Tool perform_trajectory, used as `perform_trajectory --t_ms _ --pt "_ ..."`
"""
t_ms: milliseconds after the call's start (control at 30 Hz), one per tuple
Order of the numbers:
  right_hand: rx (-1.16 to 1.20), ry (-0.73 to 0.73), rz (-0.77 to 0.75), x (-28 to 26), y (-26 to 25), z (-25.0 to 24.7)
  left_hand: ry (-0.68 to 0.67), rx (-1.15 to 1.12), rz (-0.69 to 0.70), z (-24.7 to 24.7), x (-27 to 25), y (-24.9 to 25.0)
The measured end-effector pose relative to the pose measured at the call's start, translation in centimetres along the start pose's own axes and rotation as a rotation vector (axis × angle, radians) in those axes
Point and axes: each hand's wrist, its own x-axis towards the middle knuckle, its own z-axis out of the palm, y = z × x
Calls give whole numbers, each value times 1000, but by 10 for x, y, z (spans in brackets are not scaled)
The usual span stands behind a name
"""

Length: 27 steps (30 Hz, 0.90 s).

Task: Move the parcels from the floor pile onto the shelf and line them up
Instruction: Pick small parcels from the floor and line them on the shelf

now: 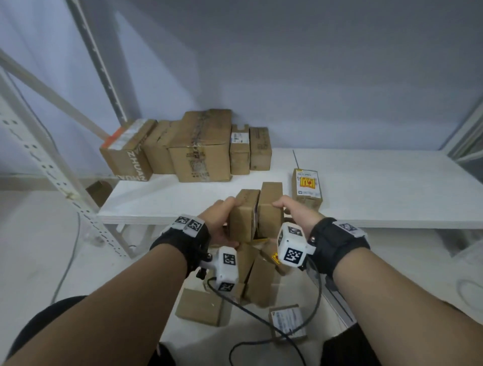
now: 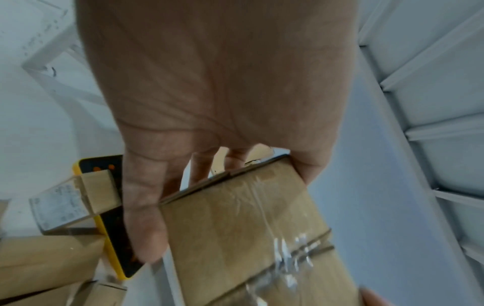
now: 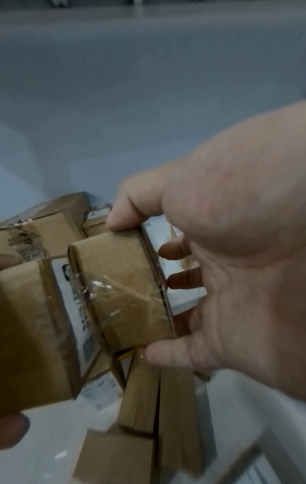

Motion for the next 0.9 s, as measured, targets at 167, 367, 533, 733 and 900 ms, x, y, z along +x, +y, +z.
perform_trajectory --t_ms 167,367,533,733,900 --pt "-51 -31 -97 24 -37 2 83 -63 61 -1 26 20" --pt "-169 172 -152 88 -28 1 114 -145 45 -9 80 27" --pt "-402 312 -180 115 -23 -2 138 -221 2 -8 110 21" --pt "-326 273 -144 119 -28 -16 140 -218 7 -8 125 30" --pt "-213 213 -145 121 -28 -23 127 -203 1 -11 128 28"
